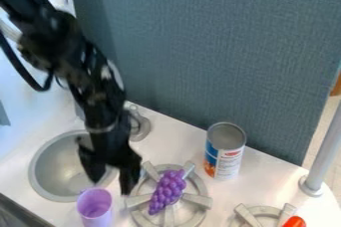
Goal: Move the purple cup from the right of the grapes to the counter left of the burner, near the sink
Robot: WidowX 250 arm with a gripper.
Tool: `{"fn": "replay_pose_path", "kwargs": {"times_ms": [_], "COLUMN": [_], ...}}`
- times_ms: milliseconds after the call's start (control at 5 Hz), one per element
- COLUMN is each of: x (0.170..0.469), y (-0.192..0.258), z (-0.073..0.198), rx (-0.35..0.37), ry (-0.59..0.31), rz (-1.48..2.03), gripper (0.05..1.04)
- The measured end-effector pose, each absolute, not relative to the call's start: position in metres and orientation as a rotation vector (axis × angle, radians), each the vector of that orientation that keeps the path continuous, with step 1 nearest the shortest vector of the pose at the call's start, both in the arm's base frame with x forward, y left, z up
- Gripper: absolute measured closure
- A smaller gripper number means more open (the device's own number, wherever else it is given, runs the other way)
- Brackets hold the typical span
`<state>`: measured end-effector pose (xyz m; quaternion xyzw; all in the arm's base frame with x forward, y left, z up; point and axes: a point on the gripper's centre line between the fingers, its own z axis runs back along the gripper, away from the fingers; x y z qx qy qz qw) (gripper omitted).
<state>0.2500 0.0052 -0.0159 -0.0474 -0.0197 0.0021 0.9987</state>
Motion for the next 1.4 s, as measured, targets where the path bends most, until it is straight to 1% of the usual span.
{"fn": "replay_pose_path", "kwargs": {"times_ms": [200,400,600,1400], "x": [0.268,0.277,0.279,0.280], "y": [-0.030,-0.048,-0.052,-0.053], "z": [0.002,0.003,-0.024,-0.024], "rx": [-0.123,-0.105,-0.078,-0.078], "ry": [-0.060,-0.087,-0.009,-0.012], "rz": [-0.126,-0.194,-0.209,-0.209], "gripper": [0.075,0.075,0.075,0.075]}}
